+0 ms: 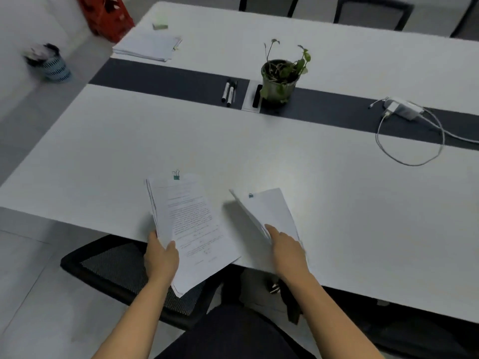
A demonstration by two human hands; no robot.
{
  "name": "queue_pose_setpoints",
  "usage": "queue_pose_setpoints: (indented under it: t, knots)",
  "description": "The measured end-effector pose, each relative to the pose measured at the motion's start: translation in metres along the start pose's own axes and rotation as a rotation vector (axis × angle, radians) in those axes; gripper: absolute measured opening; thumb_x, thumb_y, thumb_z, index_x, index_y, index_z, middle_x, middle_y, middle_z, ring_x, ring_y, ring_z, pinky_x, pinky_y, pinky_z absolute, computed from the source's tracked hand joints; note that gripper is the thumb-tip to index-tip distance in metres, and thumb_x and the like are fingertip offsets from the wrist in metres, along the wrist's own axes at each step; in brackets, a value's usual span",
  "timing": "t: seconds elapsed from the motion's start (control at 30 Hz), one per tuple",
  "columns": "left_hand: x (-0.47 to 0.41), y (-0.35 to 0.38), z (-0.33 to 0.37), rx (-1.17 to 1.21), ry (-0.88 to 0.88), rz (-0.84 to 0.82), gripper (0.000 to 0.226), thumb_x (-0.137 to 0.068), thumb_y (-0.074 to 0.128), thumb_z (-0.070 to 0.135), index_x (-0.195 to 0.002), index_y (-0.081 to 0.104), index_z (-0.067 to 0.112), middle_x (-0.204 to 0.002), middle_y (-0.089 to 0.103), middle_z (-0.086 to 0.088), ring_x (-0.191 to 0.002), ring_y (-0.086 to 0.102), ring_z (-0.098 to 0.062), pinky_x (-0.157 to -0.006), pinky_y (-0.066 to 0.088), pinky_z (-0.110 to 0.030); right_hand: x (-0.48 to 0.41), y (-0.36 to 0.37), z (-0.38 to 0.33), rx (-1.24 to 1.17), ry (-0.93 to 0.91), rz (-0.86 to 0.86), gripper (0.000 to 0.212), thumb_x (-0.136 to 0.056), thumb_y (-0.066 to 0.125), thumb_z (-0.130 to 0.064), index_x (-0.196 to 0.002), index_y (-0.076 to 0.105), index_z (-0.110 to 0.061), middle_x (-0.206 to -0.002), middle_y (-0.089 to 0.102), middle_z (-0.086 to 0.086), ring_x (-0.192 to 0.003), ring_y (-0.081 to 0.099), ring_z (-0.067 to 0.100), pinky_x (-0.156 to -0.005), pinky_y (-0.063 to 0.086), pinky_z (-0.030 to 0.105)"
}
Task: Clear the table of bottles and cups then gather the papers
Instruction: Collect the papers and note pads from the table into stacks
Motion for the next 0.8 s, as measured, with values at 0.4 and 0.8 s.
queue_pose_setpoints:
  t: [0.4,0.8]
  knots:
    - [0.107,-0.097,0.031,0.188,0.146,0.188,0.042,-0.096,0.060,0.007,-0.136,0.047,0.012,-0.113,0.060,0.002,-0.099,0.059,-0.017,-0.095,0.048,-0.037,0.063,-0.053,0.026,-1.144,0.108,0.331,0.024,-0.099,0.051,-0.018,-0.102,0.063,-0.039,-0.092,0.068,-0.006,-0.076,0.061,0.013,-0.066,0.049,0.028]
    - [0.110,-0.248,-0.041,0.325,0.075,0.341,0.034,-0.094,0.062,0.005,-0.124,0.052,0.018,-0.109,0.062,0.002,-0.091,0.060,-0.012,-0.090,0.050,-0.037,0.117,-0.008,-0.140,-0.999,-0.158,0.284,0.028,-0.103,0.048,-0.019,-0.122,0.059,-0.036,-0.093,0.068,-0.028,-0.087,0.064,-0.002,-0.074,0.048,0.024]
Point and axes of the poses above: each hand's wrist, its own x-axis away from the middle knuckle, its own y-axis out of the palm, z = x × y, the point moved 9 cm from there along -x, towards the middle knuckle
